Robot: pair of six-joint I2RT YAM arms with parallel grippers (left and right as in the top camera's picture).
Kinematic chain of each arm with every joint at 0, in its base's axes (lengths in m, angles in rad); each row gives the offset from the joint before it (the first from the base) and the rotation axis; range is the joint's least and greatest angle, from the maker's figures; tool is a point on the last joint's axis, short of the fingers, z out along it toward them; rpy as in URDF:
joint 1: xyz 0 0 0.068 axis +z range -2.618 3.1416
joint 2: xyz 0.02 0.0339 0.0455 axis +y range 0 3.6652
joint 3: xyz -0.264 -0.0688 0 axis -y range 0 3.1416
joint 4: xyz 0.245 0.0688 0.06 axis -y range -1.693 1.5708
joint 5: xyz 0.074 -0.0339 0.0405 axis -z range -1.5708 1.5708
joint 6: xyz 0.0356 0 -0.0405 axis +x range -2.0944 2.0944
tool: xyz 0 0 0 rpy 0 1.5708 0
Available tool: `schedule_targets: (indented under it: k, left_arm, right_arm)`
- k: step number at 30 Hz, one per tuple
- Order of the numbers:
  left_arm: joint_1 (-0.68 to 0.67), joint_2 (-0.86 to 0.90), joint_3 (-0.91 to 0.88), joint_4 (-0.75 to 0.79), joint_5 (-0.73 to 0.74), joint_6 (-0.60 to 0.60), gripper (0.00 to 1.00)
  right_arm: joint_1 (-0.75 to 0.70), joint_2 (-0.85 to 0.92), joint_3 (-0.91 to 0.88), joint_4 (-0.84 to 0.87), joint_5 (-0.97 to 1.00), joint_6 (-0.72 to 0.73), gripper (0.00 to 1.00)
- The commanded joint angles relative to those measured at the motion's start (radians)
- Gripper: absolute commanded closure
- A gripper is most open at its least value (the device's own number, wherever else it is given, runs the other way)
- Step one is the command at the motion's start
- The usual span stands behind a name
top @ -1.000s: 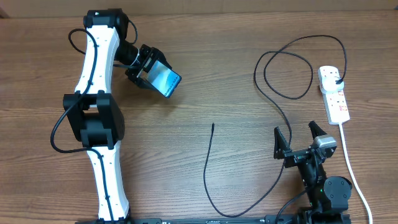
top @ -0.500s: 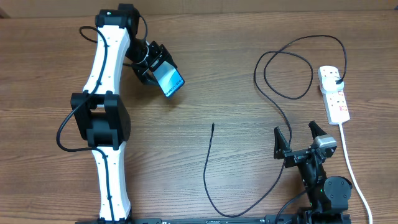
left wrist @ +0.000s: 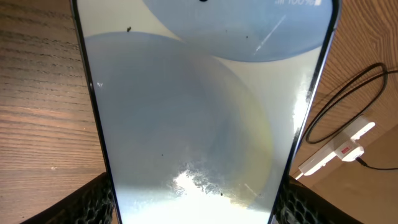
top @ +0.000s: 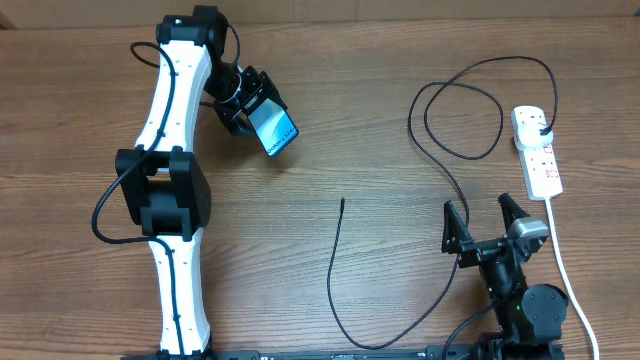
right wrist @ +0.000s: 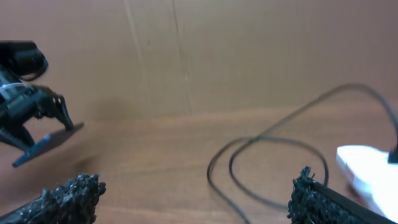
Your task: Plug charger to phone and switch on socket
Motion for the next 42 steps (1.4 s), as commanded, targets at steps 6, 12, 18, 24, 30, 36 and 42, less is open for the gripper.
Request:
schedule_targets:
  k: [6, 12, 18, 24, 30, 36, 42]
  left_arm:
    - [0.0, 0.001, 0.032, 0.004, 0.054, 0.026, 0.96]
    - [0.0, 0.001, 0.032, 0.004, 0.069, -0.006, 0.96]
    - [0.002, 0.001, 0.032, 0.004, 0.069, -0.092, 0.96]
    - [0.001, 0.001, 0.032, 0.004, 0.069, -0.176, 0.96]
    - [0.0, 0.001, 0.032, -0.004, 0.069, -0.319, 0.96]
    - [-0.015, 0.001, 0.032, -0.003, 0.065, -0.415, 0.96]
    - [-0.048, 0.001, 0.032, -0.003, 0.022, -0.507, 0.96]
  right_arm:
    - [0.003, 0.22, 0.27, -0.084, 0.024, 0.028, 0.0]
    - [0.003, 0.595, 0.627, -0.25, -0.145, 0.042, 0.0]
    - [0.003, 0.862, 0.824, -0.28, -0.386, 0.296, 0.0]
    - [0.003, 1.104, 0.892, -0.216, -0.644, 0.447, 0.0]
    - [0.005, 1.319, 0.892, -0.112, -0.698, 0.746, 0.0]
    - [0.022, 1.433, 0.892, -0.098, -0.665, 0.763, 0.0]
    - [0.108, 1.5, 0.892, -0.074, -0.655, 0.764, 0.0]
